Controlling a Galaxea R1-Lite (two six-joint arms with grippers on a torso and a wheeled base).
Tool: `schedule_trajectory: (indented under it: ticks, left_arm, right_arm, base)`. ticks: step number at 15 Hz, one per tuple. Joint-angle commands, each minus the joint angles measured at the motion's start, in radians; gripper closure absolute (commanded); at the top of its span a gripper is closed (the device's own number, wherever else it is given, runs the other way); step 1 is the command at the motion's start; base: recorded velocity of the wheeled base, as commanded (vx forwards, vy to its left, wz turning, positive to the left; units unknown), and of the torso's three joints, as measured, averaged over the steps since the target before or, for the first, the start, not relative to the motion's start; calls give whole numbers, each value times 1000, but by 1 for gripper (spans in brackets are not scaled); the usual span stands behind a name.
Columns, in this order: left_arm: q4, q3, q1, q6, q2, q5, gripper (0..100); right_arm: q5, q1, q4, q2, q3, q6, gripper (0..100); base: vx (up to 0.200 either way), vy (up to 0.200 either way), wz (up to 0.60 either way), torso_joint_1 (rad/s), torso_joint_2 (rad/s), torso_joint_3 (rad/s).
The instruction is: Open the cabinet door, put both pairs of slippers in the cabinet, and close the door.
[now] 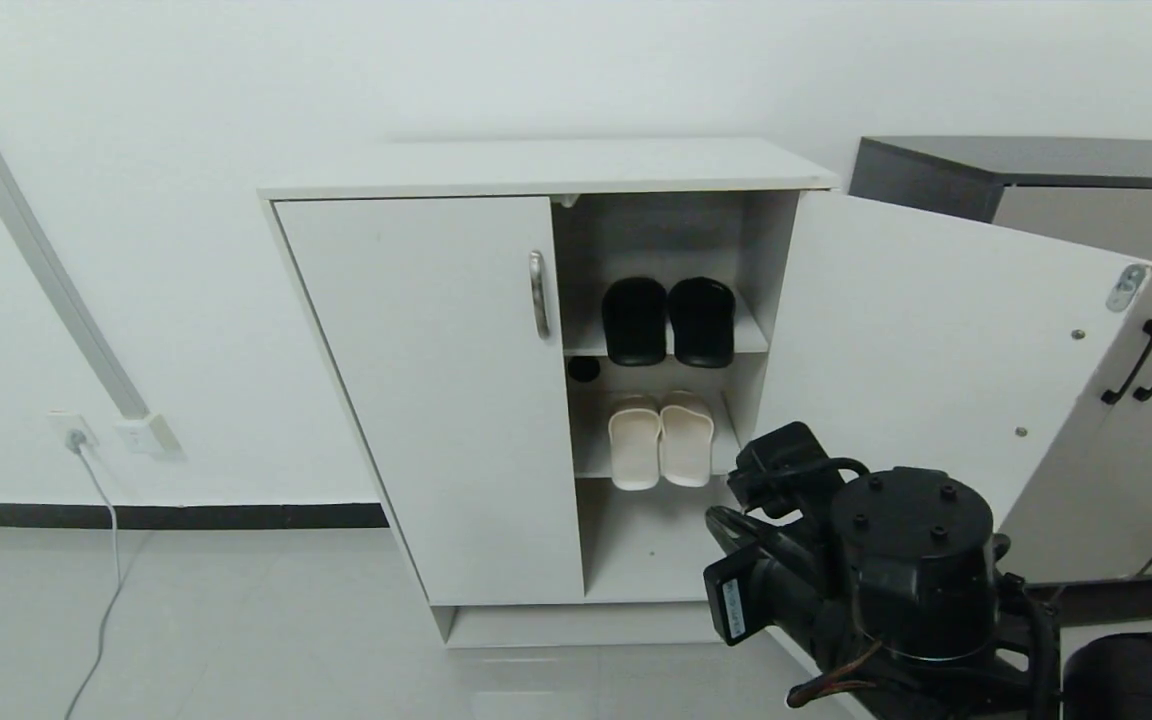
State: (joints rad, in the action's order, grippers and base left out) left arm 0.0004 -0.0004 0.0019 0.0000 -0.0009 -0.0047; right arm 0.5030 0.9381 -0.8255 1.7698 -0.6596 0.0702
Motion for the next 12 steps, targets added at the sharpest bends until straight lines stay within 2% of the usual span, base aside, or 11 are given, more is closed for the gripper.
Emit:
schedule_trajectory:
  ticks: [1, 12]
  left_arm:
    - [1, 0, 0, 0, 1, 0, 100]
    - [1, 0, 0, 0, 1, 0, 100]
  right_arm:
    - [0, -2, 0, 3, 0, 0, 100]
    - [0, -2, 2, 11, 3, 0, 100]
  base:
    - [0, 0, 0, 32, -481, -364]
    - [0, 0, 0, 130, -466, -336]
